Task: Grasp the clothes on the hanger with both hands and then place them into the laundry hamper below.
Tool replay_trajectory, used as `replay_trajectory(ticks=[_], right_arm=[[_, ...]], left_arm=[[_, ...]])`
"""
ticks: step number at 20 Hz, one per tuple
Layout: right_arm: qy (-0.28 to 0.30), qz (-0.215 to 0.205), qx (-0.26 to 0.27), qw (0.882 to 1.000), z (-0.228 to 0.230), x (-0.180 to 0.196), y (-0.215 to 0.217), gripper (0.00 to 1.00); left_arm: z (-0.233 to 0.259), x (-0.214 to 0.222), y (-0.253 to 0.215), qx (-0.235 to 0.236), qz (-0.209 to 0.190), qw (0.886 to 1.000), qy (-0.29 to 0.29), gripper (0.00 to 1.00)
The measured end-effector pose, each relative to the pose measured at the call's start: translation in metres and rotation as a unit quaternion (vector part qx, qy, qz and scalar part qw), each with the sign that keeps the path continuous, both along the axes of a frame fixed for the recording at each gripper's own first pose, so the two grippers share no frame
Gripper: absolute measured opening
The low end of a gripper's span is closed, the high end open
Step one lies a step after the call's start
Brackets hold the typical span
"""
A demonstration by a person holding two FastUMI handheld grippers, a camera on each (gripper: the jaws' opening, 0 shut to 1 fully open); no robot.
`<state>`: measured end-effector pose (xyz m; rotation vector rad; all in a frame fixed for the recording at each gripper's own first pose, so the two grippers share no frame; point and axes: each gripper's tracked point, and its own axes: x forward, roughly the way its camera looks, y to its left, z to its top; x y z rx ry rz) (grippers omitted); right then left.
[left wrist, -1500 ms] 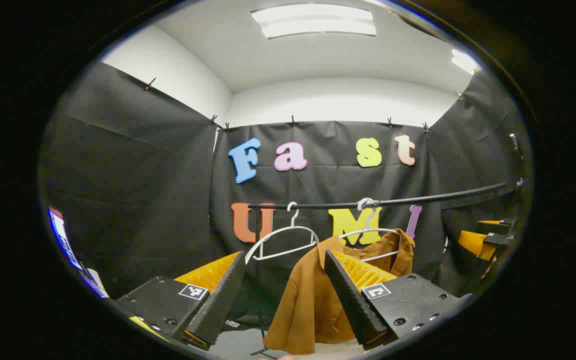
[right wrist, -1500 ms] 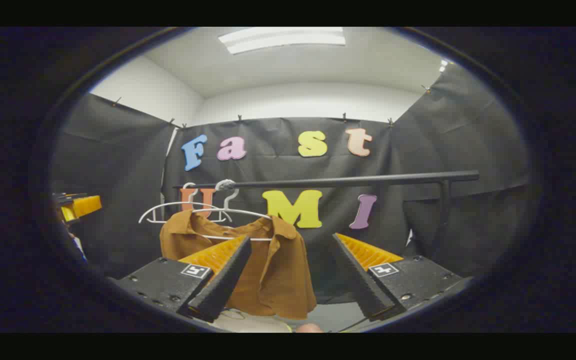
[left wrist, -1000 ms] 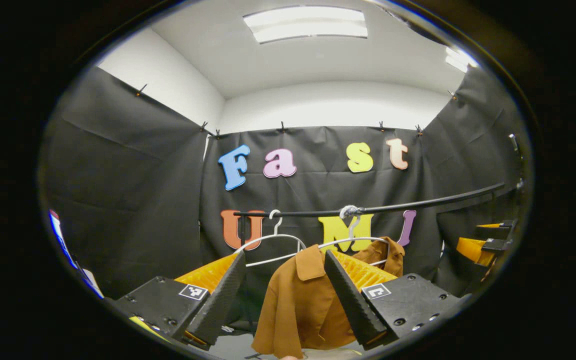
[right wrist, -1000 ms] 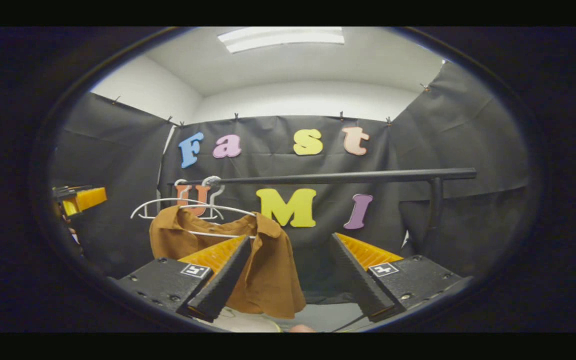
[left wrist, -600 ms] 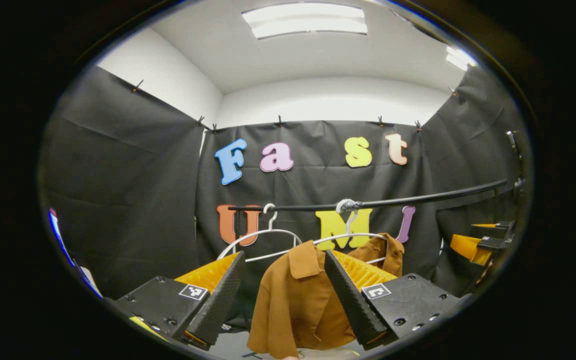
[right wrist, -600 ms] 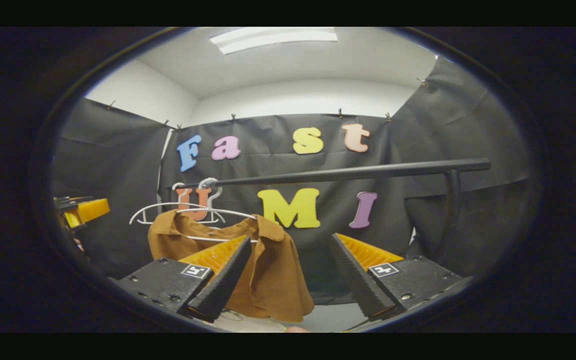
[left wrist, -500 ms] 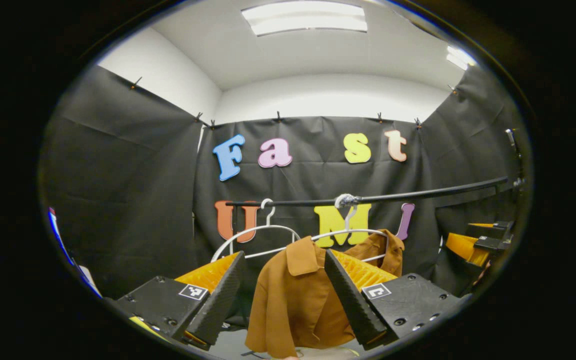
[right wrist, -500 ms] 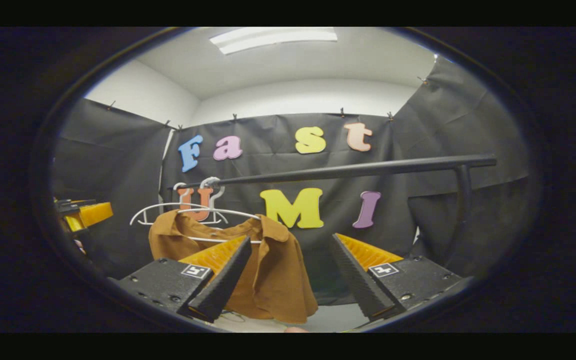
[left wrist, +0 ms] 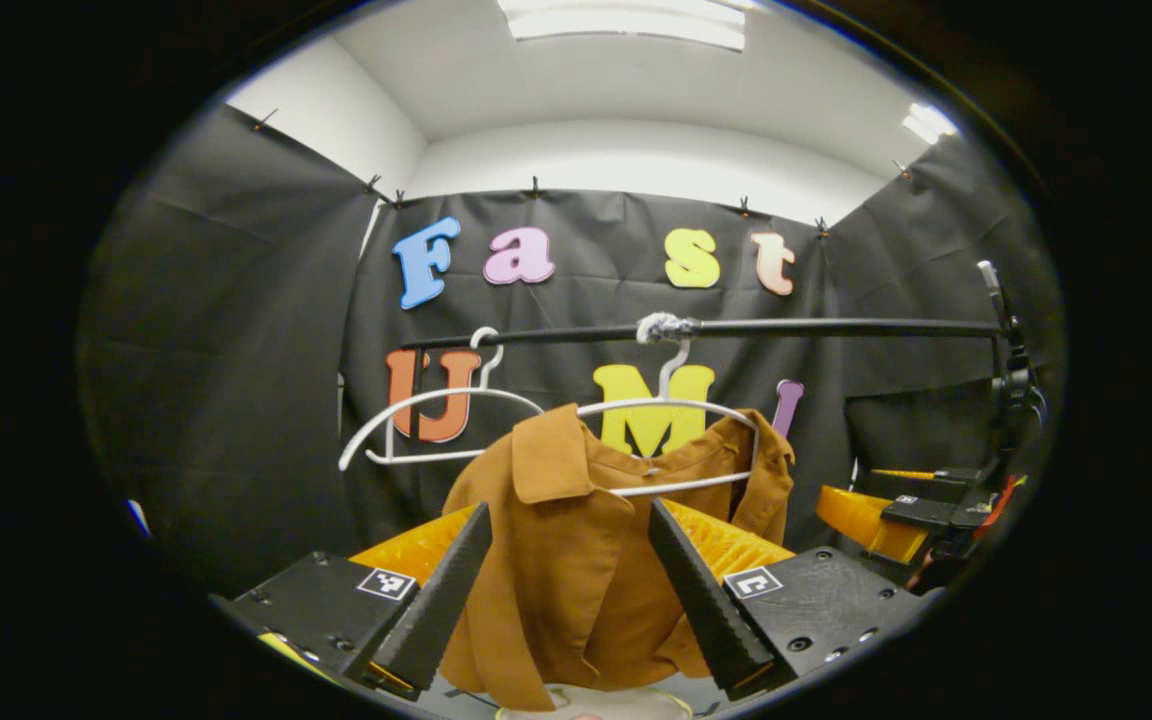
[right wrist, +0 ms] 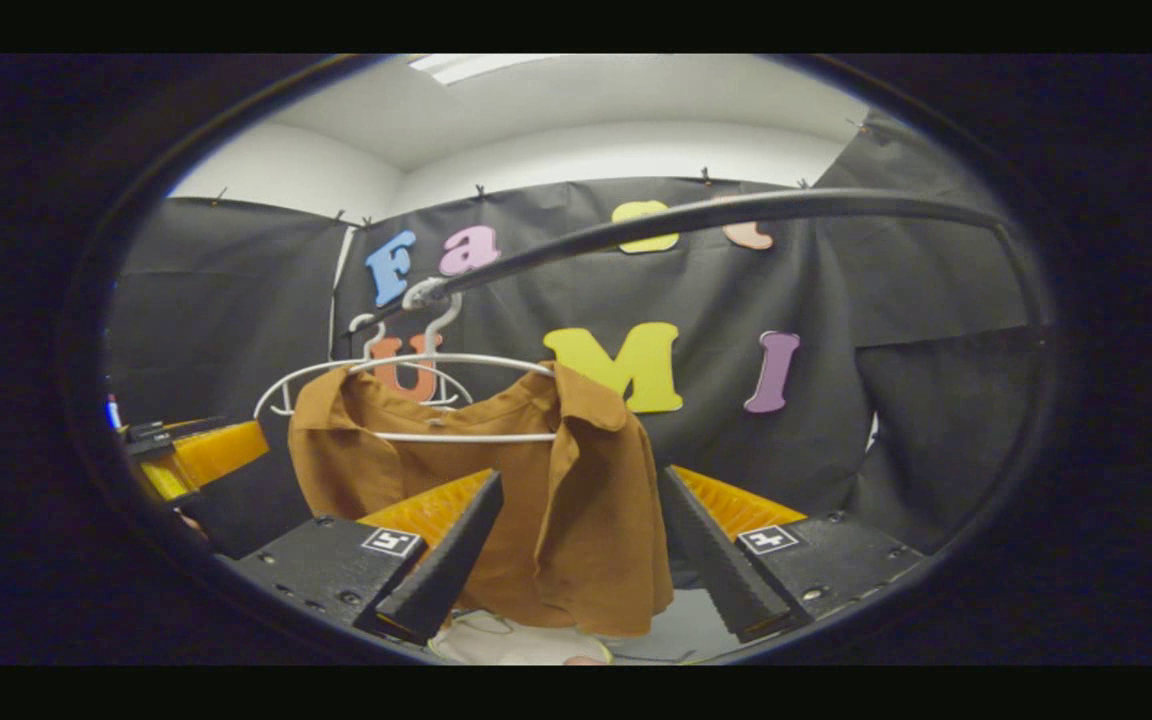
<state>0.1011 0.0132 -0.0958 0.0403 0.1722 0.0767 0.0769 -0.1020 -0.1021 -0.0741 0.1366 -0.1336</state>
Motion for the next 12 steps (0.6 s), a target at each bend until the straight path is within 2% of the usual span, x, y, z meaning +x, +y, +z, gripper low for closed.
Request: replay_trajectory(ticks=[3, 4, 5, 6, 7, 10, 11, 12], right_arm=[[0.007, 0.009, -0.005, 1.0, -0.012, 0.019, 0.007, 0.99], [0.01, 0.011, -0.005, 1.0, -0.016, 0.025, 0.009, 0.99], [0.013, 0.014, -0.003, 1.0, -0.02, 0.031, 0.012, 1.0], [0.018, 0.015, -0.003, 1.0, -0.024, 0.038, 0.012, 0.99], [0.022, 0.016, -0.001, 1.0, -0.029, 0.045, 0.013, 0.98], [0.036, 0.015, 0.009, 0.999, -0.042, 0.061, 0.012, 1.0], [0.039, 0.019, 0.014, 0.999, -0.044, 0.066, 0.013, 0.99], [0.043, 0.02, 0.018, 0.999, -0.047, 0.071, 0.012, 1.0]], left_arm=[[-0.022, 0.014, -0.009, -0.004, 0.0, 1.0, 0.027, 1.0], [-0.024, 0.019, -0.013, -0.007, 0.0, 1.0, 0.028, 0.96], [-0.029, 0.025, -0.018, -0.009, -0.001, 0.999, 0.032, 1.0], [-0.034, 0.031, -0.022, -0.012, -0.001, 0.999, 0.036, 0.96], [-0.038, 0.037, -0.027, -0.012, -0.002, 0.999, 0.04, 1.0], [-0.051, 0.056, -0.034, -0.007, 0.007, 0.999, 0.05, 1.0], [-0.055, 0.062, -0.036, -0.008, 0.009, 0.998, 0.055, 0.96], [-0.061, 0.068, -0.037, -0.011, 0.011, 0.998, 0.06, 1.0]])
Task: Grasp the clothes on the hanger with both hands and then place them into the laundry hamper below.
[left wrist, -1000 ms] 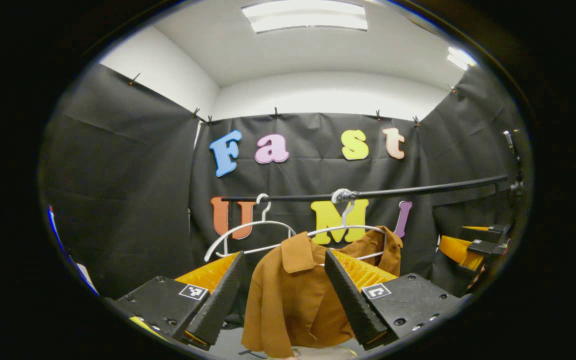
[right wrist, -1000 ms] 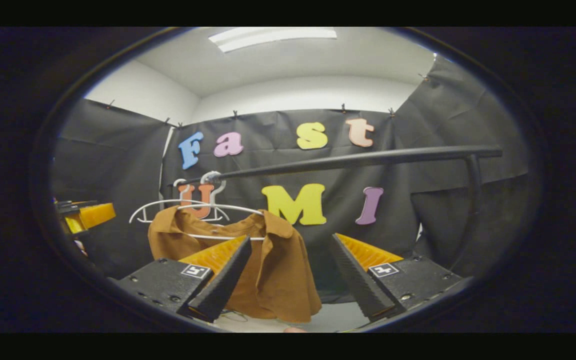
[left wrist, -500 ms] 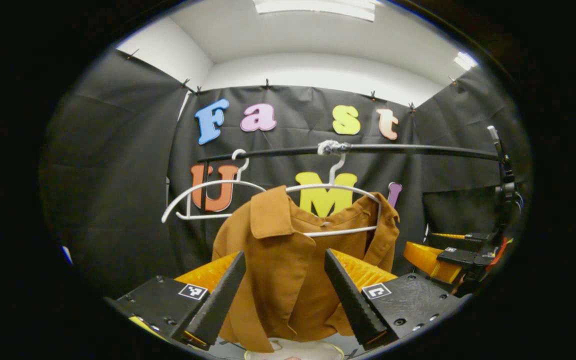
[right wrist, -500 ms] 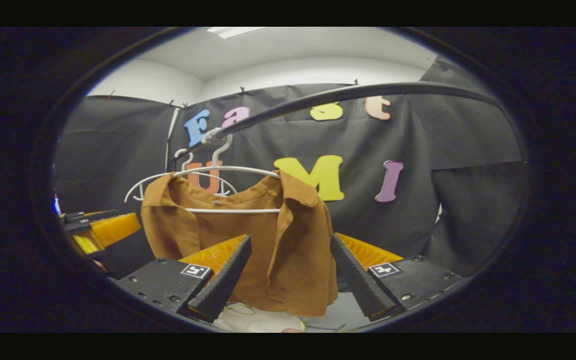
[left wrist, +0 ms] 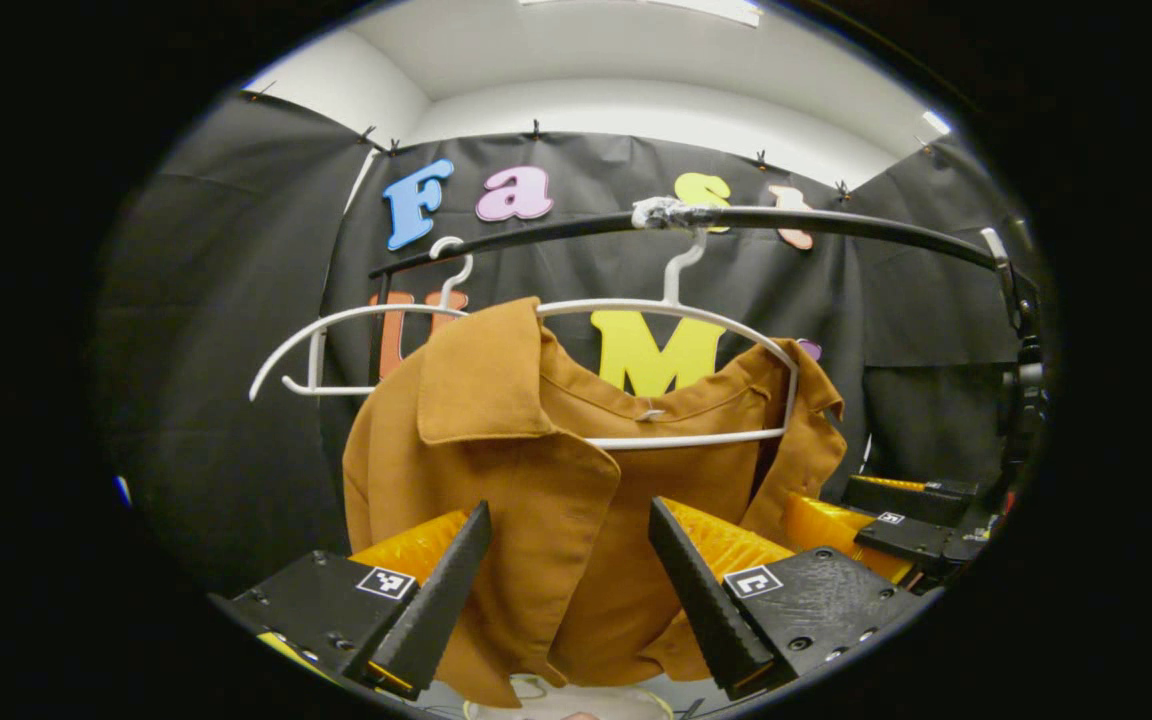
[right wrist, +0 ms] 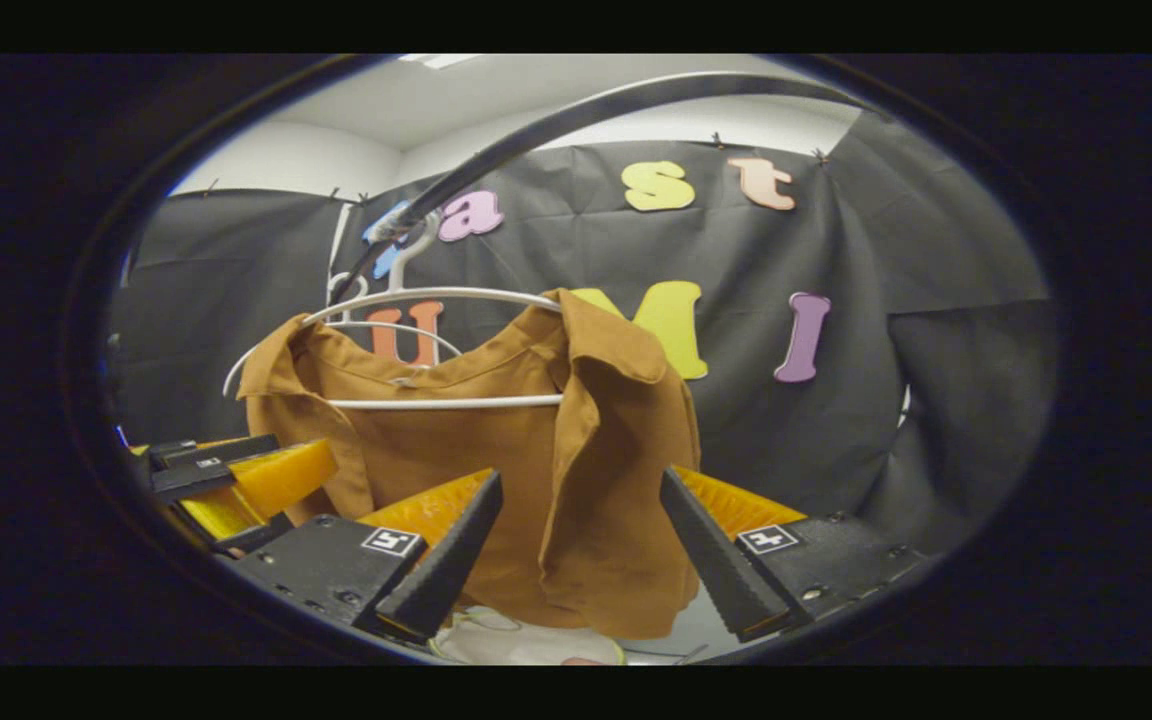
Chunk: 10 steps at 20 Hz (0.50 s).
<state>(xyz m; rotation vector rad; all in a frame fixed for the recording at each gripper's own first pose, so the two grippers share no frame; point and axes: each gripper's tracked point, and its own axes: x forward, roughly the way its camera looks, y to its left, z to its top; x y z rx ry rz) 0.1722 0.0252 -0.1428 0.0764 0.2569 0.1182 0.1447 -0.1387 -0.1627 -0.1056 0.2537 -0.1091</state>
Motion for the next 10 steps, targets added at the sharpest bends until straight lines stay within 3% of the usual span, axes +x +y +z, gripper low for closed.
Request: replay_trajectory(ticks=[4, 9, 10], right_arm=[[0.014, -0.014, 0.009, 1.0, -0.01, 0.023, -0.009, 1.0], [0.016, -0.027, 0.035, 0.999, -0.015, 0.046, -0.012, 1.0], [0.018, -0.031, 0.041, 0.999, -0.018, 0.051, -0.012, 1.0]], left_arm=[[-0.017, 0.022, -0.002, -0.005, 0.013, 1.0, 0.013, 1.0], [-0.025, 0.05, 0.008, -0.01, 0.061, 0.998, 0.014, 1.0], [-0.024, 0.051, 0.008, -0.01, 0.067, 0.998, 0.013, 0.92]])
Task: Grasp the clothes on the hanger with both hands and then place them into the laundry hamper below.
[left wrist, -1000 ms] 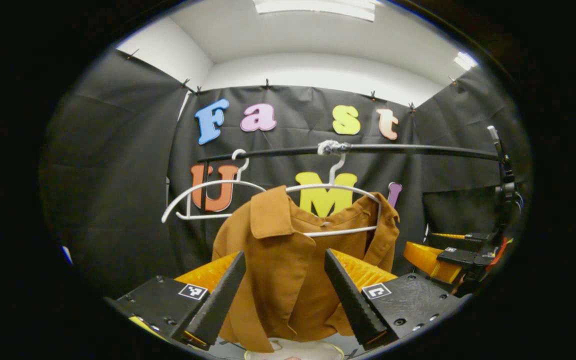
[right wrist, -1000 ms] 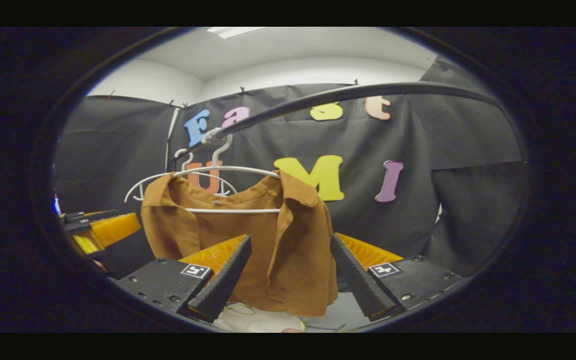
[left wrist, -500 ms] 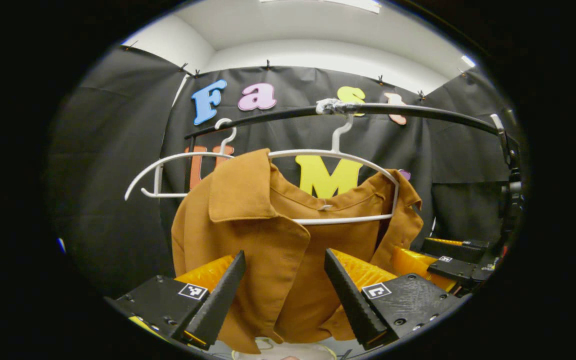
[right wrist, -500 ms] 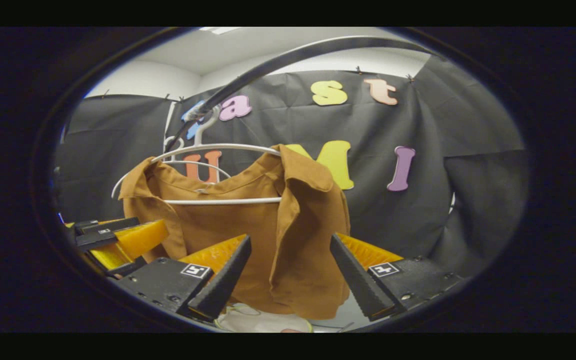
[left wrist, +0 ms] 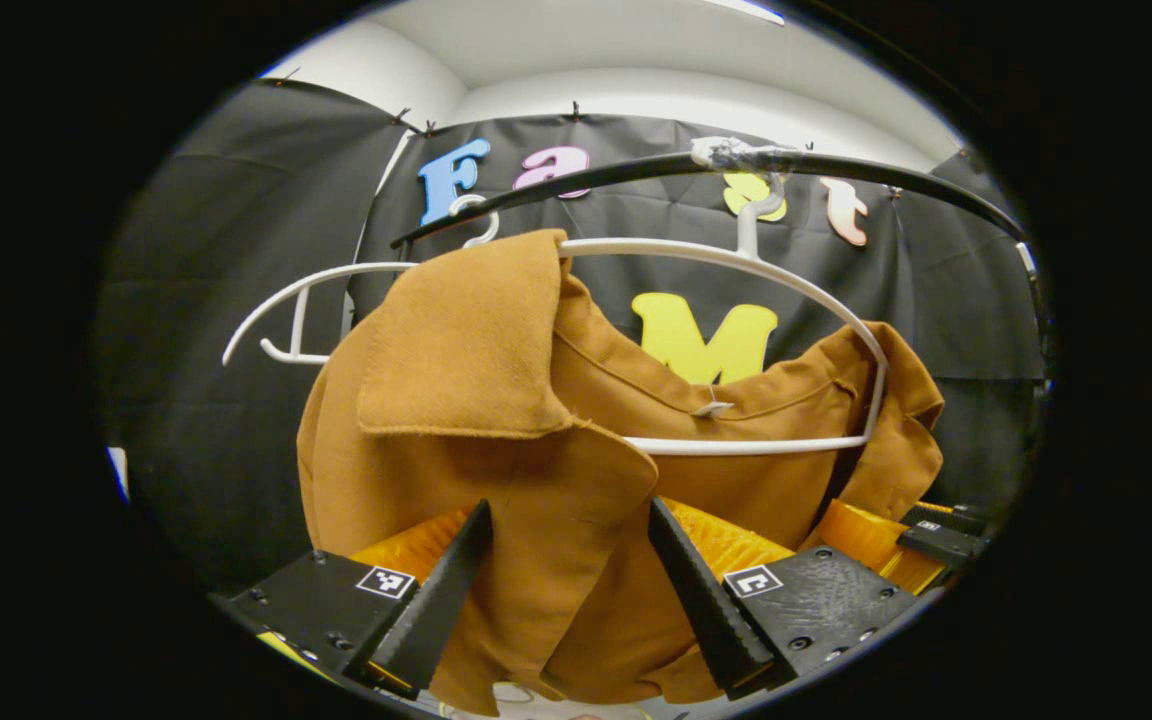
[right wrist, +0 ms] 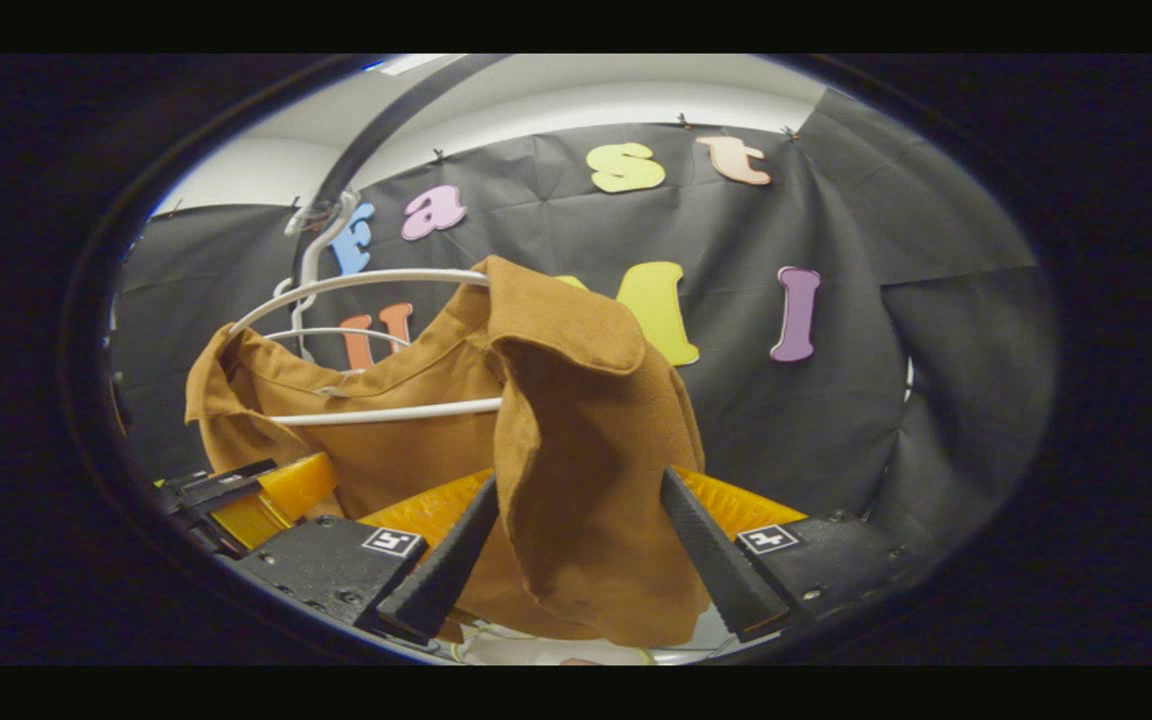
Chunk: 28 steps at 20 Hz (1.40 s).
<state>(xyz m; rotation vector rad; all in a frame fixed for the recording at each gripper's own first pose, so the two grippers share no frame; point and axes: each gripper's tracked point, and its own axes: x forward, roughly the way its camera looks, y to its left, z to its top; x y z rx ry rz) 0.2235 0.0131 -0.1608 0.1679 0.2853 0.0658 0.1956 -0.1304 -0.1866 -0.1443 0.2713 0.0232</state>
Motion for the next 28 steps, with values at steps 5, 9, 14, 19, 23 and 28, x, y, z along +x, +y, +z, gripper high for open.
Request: replay_trajectory(ticks=[5, 9, 14, 19, 23, 28], right_arm=[[0.001, -0.021, 0.019, 1.0, -0.001, 0.013, -0.002, 0.98], [0.002, -0.017, 0.053, 0.998, -0.001, 0.016, -0.003, 0.89], [-0.011, -0.013, 0.074, 0.997, 0.004, 0.013, -0.022, 0.44], [-0.022, -0.005, 0.069, 0.997, 0.011, 0.007, -0.03, 0.14], [-0.022, -0.01, 0.067, 0.997, 0.013, 0.002, -0.038, 0.07], [-0.043, -0.034, 0.043, 0.998, 0.028, -0.007, -0.055, 0.08]], left_arm=[[0.002, 0.013, 0.005, -0.01, 0.039, 0.999, -0.007, 1.0], [0.003, 0.021, 0.008, -0.018, 0.056, 0.998, -0.01, 1.0], [0.004, 0.015, 0.021, -0.025, 0.06, 0.998, -0.017, 0.74], [0.0, 0.006, 0.04, -0.009, 0.058, 0.998, -0.016, 0.14], [0.01, -0.004, 0.041, -0.031, 0.037, 0.999, -0.023, 0.03], [0.03, -0.018, 0.052, -0.012, 0.031, 0.999, -0.038, 0.02]])
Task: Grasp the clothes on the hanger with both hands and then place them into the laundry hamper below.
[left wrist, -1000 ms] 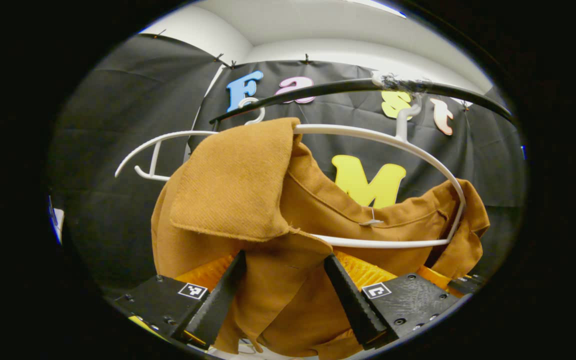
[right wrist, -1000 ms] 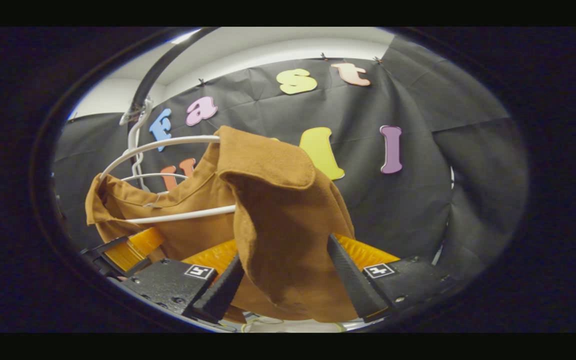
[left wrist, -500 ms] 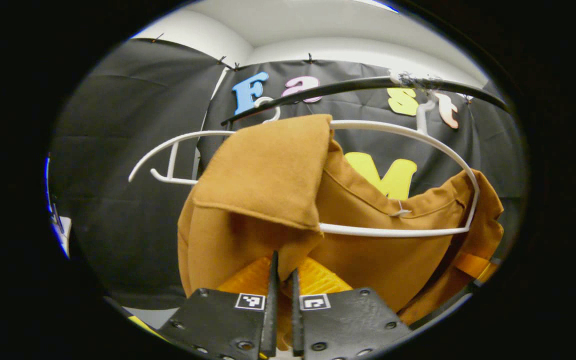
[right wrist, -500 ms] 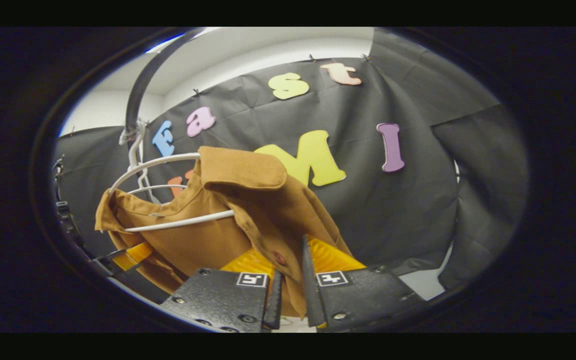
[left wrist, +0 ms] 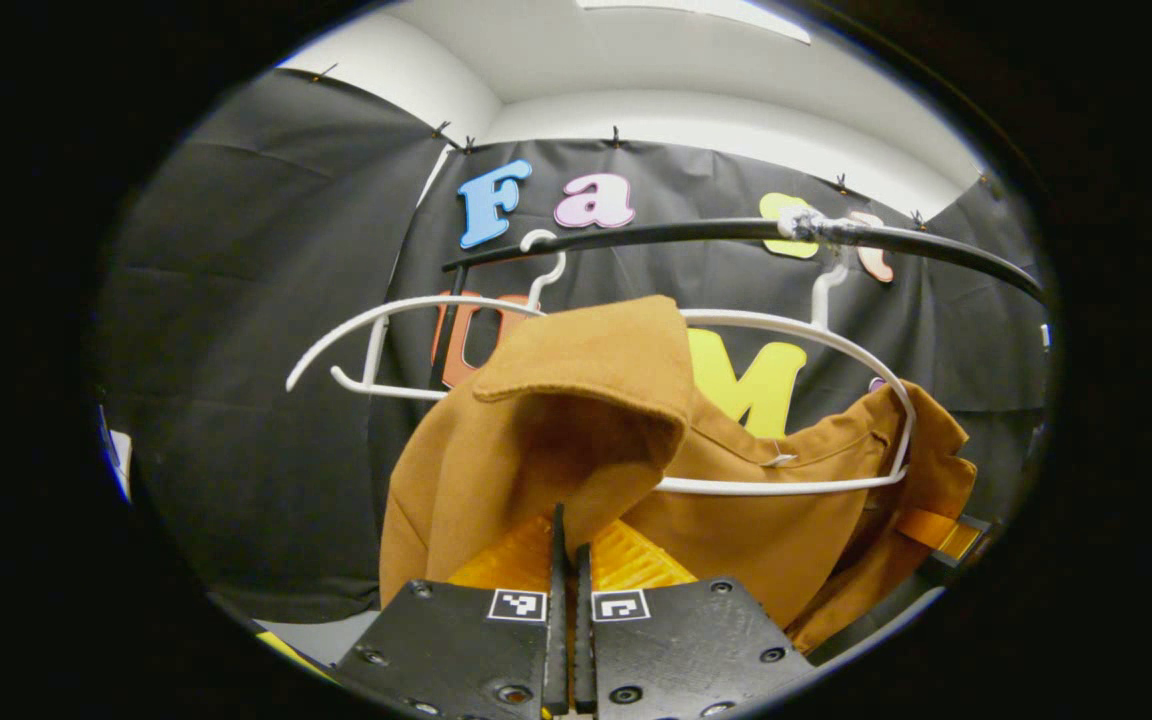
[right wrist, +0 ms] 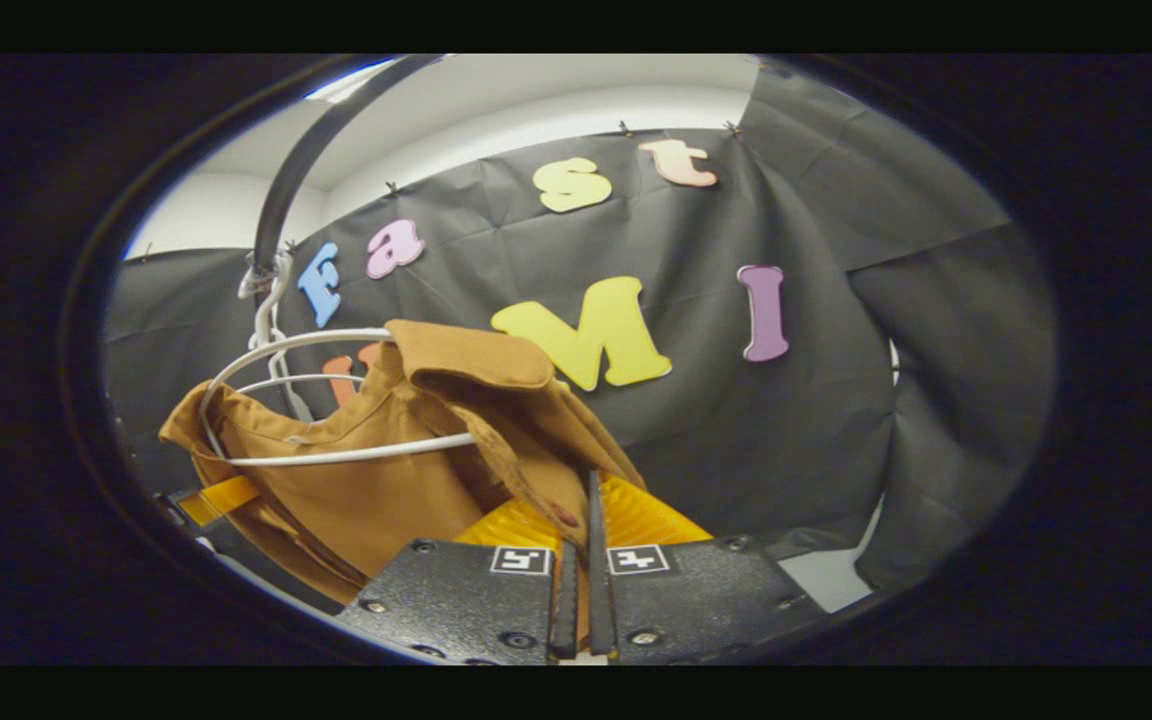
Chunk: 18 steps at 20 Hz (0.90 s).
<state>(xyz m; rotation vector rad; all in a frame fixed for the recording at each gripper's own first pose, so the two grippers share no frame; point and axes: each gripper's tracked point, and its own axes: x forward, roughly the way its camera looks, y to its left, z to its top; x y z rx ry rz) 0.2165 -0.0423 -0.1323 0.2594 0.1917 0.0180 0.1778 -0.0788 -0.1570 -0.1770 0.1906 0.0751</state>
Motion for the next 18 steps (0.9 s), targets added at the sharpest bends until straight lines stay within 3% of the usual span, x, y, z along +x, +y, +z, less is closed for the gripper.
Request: replay_trajectory(ticks=[3, 13, 14, 17, 18], right_arm=[[-0.046, -0.01, 0.007, 0.999, 0.023, -0.001, -0.007, 0.08], [-0.047, -0.008, 0.045, 0.998, 0.039, 0.006, -0.03, 0.04], [-0.048, -0.011, 0.043, 0.998, 0.039, 0.008, -0.03, 0.04], [-0.054, -0.009, 0.045, 0.997, 0.041, 0.01, -0.025, 0.04], [-0.051, -0.013, 0.053, 0.997, 0.037, 0.012, -0.027, 0.03]], left_arm=[[0.017, -0.008, 0.013, 0.005, 0.018, 1.0, -0.017, 0.03], [0.062, -0.017, 0.06, -0.01, 0.049, 0.998, -0.038, 0.02], [0.065, -0.016, 0.064, -0.011, 0.049, 0.998, -0.041, 0.08], [0.068, -0.015, 0.07, -0.002, 0.04, 0.998, -0.041, 0.06], [0.069, -0.013, 0.075, 0.0, 0.041, 0.998, -0.043, 0.0]])
